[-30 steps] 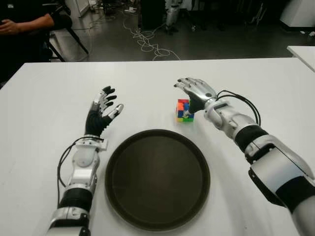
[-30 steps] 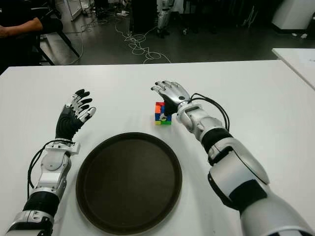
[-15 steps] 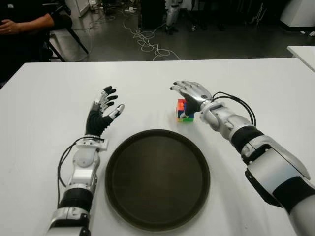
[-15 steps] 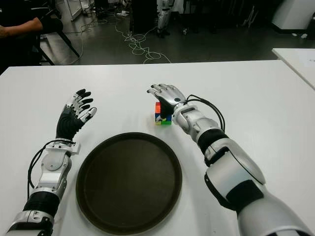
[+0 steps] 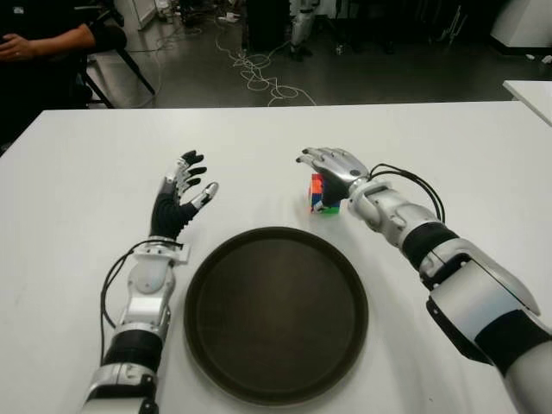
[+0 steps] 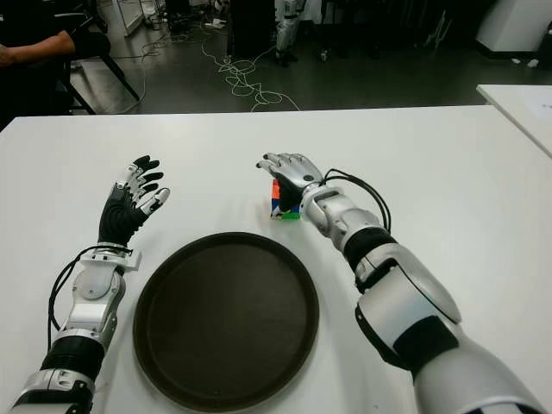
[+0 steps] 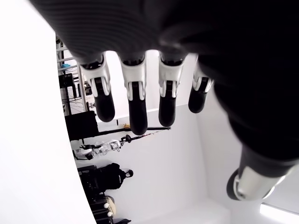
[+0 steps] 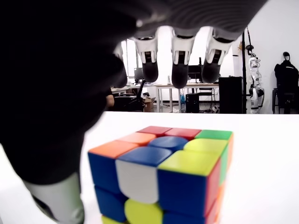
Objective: Pick up the Rubik's Cube and put it in the plate
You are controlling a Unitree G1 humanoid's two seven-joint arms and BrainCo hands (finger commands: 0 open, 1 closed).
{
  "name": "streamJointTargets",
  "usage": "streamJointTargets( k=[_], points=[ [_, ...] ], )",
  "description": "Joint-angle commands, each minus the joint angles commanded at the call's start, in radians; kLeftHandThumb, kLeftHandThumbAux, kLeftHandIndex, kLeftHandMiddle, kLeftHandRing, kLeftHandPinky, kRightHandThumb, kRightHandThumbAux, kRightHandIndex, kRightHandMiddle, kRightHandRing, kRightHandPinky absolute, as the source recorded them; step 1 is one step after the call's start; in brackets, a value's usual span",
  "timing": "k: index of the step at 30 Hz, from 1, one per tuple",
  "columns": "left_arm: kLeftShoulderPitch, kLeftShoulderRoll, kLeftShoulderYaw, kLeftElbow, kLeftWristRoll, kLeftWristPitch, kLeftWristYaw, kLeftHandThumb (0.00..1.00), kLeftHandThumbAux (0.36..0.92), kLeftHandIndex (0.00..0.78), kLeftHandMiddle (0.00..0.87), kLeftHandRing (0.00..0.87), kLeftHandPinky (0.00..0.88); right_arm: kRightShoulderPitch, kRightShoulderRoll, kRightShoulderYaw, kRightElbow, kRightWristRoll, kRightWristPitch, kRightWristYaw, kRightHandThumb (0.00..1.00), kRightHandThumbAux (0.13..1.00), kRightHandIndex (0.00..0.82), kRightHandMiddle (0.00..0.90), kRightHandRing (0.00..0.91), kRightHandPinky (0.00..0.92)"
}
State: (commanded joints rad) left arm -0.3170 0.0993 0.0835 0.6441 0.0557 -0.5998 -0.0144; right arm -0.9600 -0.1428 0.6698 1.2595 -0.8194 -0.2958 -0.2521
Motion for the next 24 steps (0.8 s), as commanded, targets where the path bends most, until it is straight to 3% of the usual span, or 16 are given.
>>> streamJointTargets(
  k=[5, 24],
  points=[
    [0.003, 0.000, -0.002, -0.006, 0.003, 0.006, 0.004, 0.051, 0.598, 0.123, 0.164, 0.173, 0.165, 0.003, 0.003, 0.009, 0.006, -0.001, 0.001, -0.003, 0.000, 0.833, 0.077, 0.068, 0.111, 0.163],
    [0.021, 0.001, -0.005, -0.048, 0.001, 0.030, 0.003, 0.005, 0.636, 0.108, 0.153, 0.151, 0.141, 0.005, 0.008, -0.002, 0.020, 0.018, -0.001, 0.004, 0.000, 0.800, 0.083, 0.083, 0.126, 0.177]
  ],
)
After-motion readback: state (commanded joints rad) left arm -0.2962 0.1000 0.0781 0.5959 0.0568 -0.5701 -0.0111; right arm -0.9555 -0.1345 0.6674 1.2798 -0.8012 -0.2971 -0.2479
